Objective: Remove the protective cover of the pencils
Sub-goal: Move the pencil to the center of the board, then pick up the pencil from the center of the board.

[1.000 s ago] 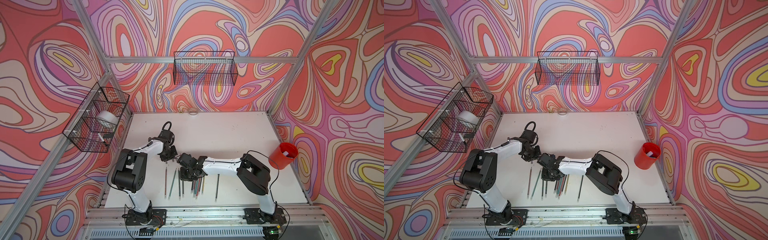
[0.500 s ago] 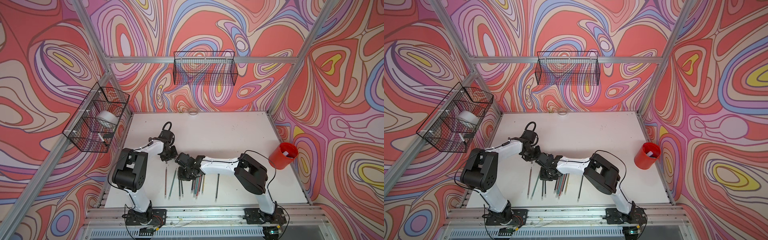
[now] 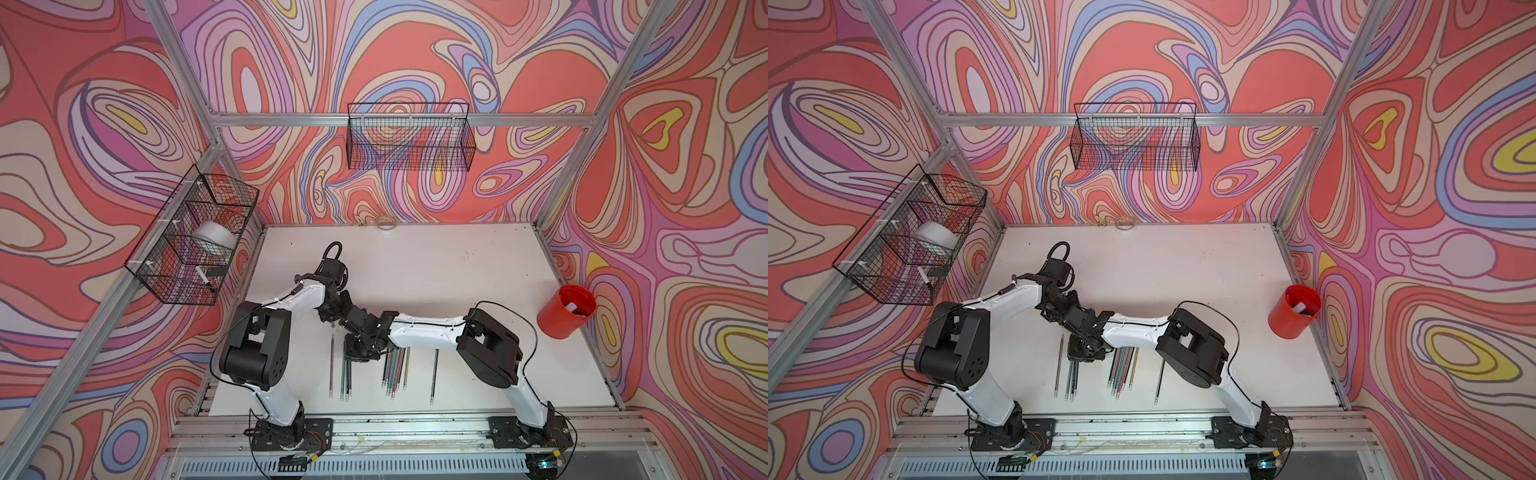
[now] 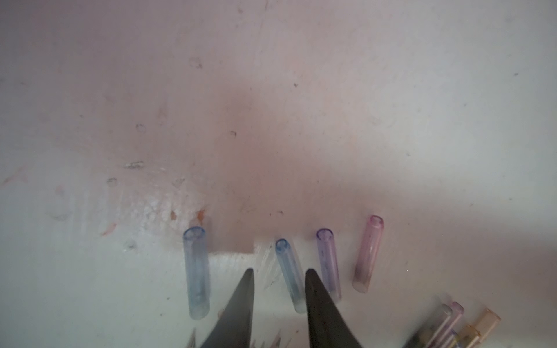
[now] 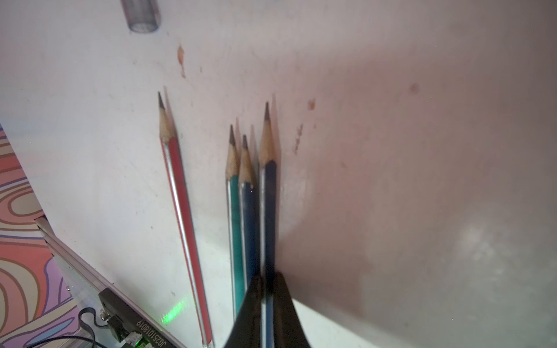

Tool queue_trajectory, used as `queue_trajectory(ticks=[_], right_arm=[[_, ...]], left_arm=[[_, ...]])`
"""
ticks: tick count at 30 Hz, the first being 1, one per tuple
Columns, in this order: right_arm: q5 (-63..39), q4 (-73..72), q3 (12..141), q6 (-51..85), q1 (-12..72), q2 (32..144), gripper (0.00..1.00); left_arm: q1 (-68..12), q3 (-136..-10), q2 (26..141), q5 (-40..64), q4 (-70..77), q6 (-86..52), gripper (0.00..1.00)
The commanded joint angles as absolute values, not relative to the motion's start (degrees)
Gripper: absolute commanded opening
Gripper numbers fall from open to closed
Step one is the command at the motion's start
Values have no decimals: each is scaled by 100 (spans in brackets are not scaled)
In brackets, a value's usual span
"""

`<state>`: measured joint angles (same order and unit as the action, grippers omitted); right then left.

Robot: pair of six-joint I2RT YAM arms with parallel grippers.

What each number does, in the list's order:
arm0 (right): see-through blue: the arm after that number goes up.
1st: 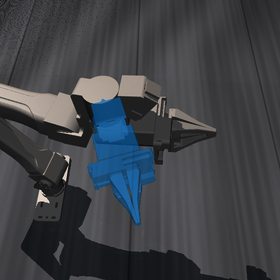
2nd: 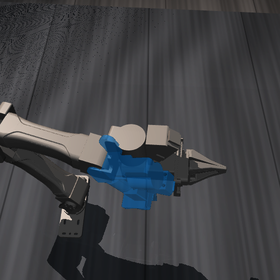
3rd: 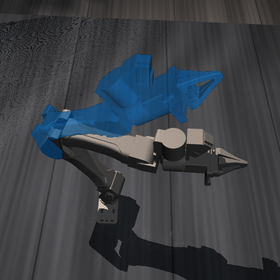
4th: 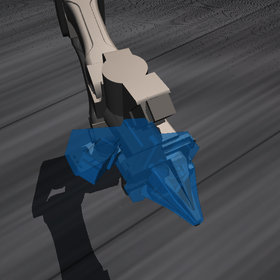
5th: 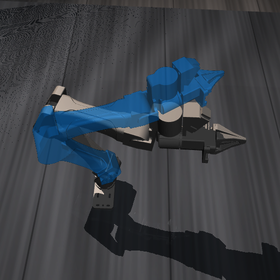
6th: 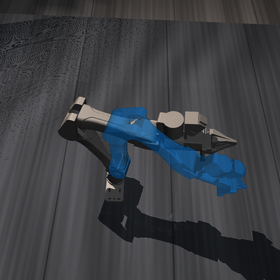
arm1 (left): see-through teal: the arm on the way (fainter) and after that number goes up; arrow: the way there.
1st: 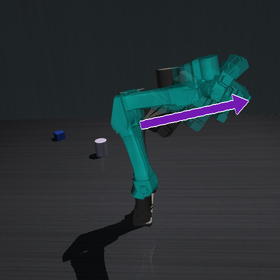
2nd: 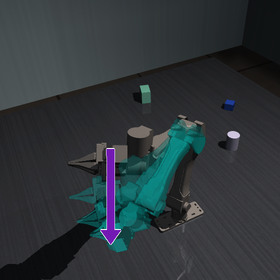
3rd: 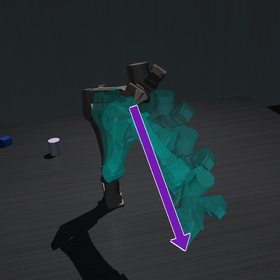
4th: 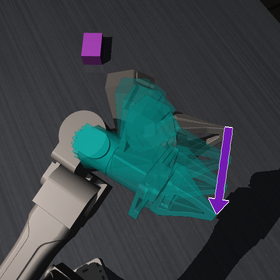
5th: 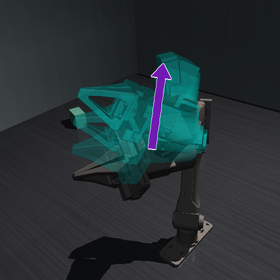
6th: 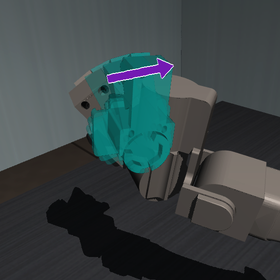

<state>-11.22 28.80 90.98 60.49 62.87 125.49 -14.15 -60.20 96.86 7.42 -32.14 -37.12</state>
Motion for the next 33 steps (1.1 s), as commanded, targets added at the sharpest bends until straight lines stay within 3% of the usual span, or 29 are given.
queue_trajectory(ticks=[1,9,18,33], right_arm=[[-996,3364,9149,5947,6338,12807,10],[-44,3596,9280,5442,6337,11931,19],[1151,4515,8826,5864,6302,11277,17],[1071,4967,8831,6214,6075,11731,14]], left_arm=[[-1389,-6236,9343,633,-3585,-3744,34],[-1389,-6359,8284,587,-3841,-3826,36],[-1380,-6201,6200,118,-3859,-4058,49],[-1310,-5865,5029,-506,-4192,-4074,61]])
